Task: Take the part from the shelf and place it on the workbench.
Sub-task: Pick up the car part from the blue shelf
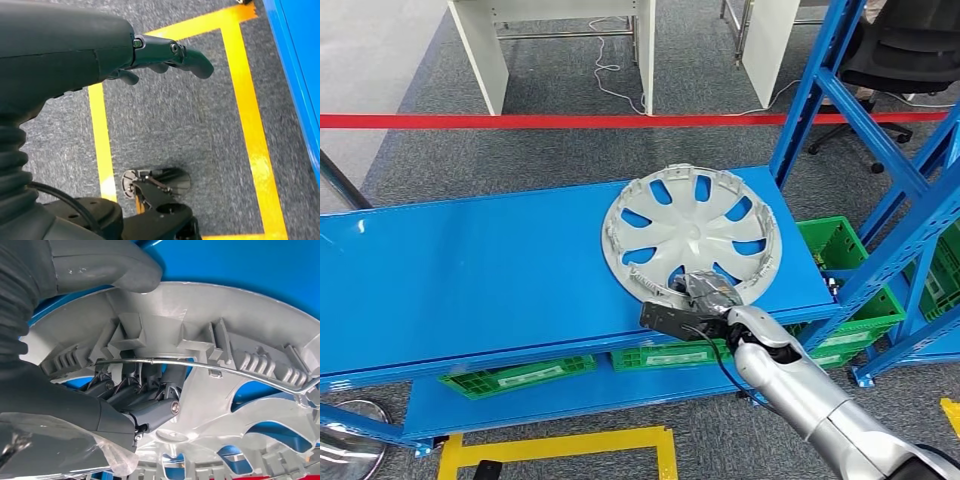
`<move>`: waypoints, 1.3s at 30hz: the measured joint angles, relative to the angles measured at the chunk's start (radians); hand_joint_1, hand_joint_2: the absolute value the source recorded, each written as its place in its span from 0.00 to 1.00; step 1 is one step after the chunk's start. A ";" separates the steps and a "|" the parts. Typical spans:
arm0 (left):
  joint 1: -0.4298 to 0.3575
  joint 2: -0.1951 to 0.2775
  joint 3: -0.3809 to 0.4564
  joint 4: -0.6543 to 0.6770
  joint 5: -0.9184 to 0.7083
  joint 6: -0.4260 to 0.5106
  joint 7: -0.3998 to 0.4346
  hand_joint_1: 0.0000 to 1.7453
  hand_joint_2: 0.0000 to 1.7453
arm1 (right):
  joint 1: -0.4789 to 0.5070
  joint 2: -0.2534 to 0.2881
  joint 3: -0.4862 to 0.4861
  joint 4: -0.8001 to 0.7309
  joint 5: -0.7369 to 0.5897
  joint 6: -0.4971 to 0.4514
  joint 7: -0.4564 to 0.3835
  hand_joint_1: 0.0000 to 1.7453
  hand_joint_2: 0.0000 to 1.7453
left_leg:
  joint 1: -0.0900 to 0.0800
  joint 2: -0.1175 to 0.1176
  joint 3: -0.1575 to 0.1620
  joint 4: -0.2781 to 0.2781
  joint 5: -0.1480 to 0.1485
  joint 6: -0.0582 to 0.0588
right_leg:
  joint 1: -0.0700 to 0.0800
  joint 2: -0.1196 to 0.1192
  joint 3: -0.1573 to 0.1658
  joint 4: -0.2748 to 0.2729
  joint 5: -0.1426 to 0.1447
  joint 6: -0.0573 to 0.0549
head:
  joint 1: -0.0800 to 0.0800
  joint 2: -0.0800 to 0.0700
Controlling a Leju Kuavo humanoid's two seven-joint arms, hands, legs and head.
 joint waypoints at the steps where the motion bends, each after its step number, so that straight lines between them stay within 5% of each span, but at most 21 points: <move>1: 0.000 0.002 0.000 0.000 -0.001 -0.006 -0.001 0.00 1.00 | 0.001 0.000 0.000 -0.002 0.000 0.000 -0.001 1.00 1.00 | 0.000 0.000 0.000 0.000 0.000 0.000 | 0.000 0.000 0.000 0.000 0.000 0.000 | 0.000 0.000; 39: -0.001 0.009 0.024 0.000 -0.014 0.100 0.037 0.00 1.00 | 0.049 -0.007 -0.079 -0.183 0.007 -0.079 -0.029 1.00 1.00 | 0.000 0.000 -0.012 0.001 0.000 0.000 | 0.000 0.000 -0.011 0.000 0.000 0.000 | 0.000 0.000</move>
